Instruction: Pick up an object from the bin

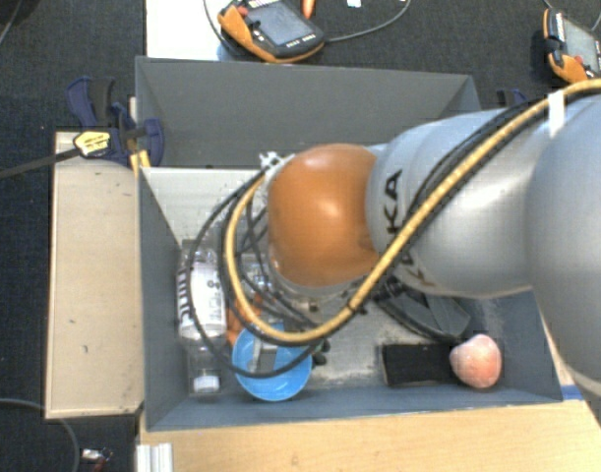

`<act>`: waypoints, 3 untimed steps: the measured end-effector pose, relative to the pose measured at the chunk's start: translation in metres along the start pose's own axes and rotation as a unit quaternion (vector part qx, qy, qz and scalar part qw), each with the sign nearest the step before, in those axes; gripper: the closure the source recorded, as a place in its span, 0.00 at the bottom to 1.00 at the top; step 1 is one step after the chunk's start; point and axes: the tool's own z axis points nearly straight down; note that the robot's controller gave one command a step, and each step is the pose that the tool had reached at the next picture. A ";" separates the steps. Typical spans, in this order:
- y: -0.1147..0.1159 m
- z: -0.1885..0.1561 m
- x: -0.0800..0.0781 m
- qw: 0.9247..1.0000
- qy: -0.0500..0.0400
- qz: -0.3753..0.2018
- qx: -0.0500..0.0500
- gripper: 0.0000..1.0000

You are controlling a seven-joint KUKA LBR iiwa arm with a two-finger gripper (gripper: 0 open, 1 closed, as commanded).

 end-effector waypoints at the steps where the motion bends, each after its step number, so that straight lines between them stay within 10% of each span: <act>1: -0.001 -0.004 -0.002 1.000 -0.003 0.004 -0.001 0.00; 2: -0.029 0.102 0.001 0.984 -0.007 -0.179 -0.001 0.00; 3: -0.020 0.103 0.002 0.996 -0.008 -0.093 -0.002 0.00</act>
Offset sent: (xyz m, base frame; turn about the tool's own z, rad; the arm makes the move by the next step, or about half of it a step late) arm -0.0039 -0.0291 -0.1045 -0.3683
